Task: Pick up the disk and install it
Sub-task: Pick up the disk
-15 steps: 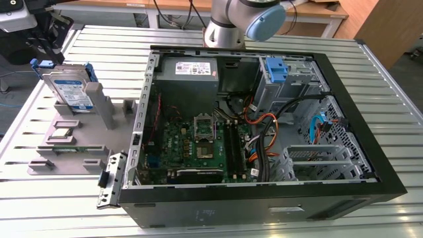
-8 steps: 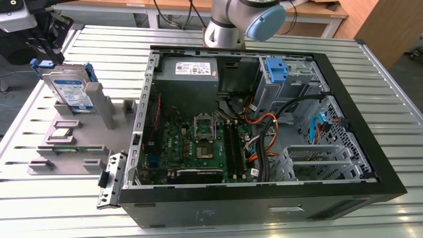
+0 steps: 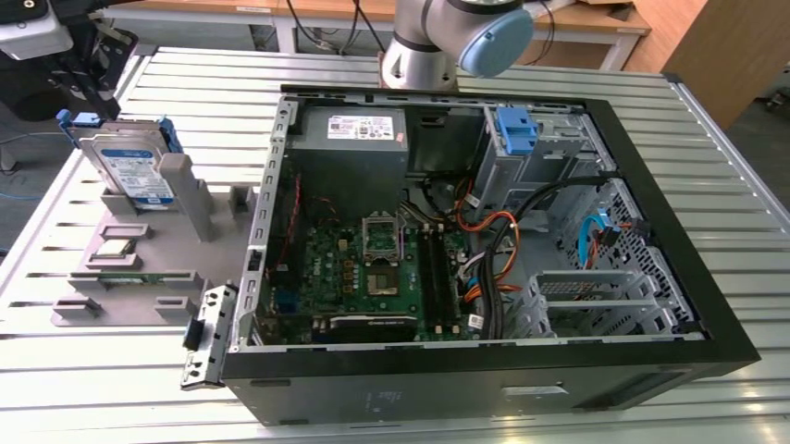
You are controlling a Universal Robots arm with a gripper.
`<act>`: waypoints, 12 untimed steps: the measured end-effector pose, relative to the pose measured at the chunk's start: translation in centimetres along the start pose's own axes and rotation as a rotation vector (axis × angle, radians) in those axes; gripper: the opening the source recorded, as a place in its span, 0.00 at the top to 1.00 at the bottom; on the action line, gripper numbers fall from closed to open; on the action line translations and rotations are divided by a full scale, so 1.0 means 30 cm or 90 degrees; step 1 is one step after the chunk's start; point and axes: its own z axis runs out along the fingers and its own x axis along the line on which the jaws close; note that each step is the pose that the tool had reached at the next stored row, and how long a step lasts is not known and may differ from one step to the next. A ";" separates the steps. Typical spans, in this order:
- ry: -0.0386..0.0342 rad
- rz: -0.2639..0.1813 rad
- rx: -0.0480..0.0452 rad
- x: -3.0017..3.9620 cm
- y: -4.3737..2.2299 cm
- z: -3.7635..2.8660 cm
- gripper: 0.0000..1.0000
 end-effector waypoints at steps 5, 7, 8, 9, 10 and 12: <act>0.0003 -0.004 -0.0001 0.000 0.000 0.000 0.90; 0.0003 -0.004 -0.0001 0.000 0.000 0.000 0.90; 0.0003 -0.005 -0.0001 0.000 0.000 0.000 0.90; 0.0003 -0.005 -0.0001 0.000 0.000 0.000 0.90; 0.0003 -0.006 -0.0002 0.000 0.000 0.000 0.90; 0.0004 -0.008 -0.0002 0.000 0.000 0.000 0.90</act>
